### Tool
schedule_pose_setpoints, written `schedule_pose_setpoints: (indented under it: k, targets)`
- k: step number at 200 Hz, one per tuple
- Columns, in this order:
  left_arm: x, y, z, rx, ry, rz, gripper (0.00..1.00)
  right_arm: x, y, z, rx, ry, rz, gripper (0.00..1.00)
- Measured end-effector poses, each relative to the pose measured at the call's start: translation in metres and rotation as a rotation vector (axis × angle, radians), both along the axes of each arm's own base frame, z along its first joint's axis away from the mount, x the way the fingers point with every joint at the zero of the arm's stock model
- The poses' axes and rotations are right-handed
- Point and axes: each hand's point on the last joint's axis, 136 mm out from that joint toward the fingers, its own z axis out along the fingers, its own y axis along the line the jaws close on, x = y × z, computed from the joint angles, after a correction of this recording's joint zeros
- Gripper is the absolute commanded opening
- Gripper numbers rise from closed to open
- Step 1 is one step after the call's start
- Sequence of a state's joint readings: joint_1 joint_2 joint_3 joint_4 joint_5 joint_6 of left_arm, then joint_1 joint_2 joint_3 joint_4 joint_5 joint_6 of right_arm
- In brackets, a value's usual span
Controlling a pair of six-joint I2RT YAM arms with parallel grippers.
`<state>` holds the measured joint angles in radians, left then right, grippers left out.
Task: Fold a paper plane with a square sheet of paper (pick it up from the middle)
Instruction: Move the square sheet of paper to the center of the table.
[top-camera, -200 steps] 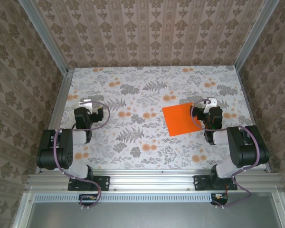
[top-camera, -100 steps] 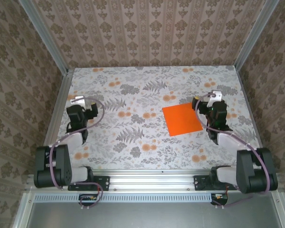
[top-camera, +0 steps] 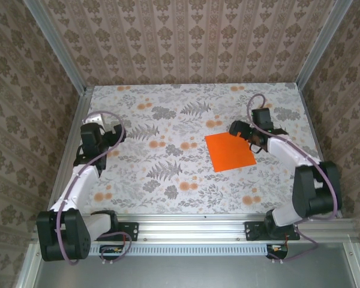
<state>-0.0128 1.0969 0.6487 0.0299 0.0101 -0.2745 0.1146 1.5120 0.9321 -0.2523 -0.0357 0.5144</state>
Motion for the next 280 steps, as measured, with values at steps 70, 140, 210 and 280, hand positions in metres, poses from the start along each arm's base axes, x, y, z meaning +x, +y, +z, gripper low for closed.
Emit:
schedule_pose_setpoints:
  k: [70, 140, 210, 280]
  targets:
    - [-0.002, -0.015, -0.011, -0.077, 0.106, -0.045, 1.00, 0.003, 0.041, -0.054, -0.083, 0.273, 0.085, 1.00]
    - [-0.006, -0.030, -0.030, -0.098, 0.186, -0.089, 1.00, -0.012, 0.074, -0.077, -0.131, 0.358, 0.143, 1.00]
    - [-0.011, -0.065, -0.048, -0.147, 0.258, -0.145, 1.00, -0.050, 0.181, -0.076, -0.157, 0.370, 0.381, 0.94]
    - [-0.013, -0.073, -0.059, -0.201, 0.297, -0.123, 1.00, -0.052, 0.181, -0.052, -0.344, 0.387, 0.649, 1.00]
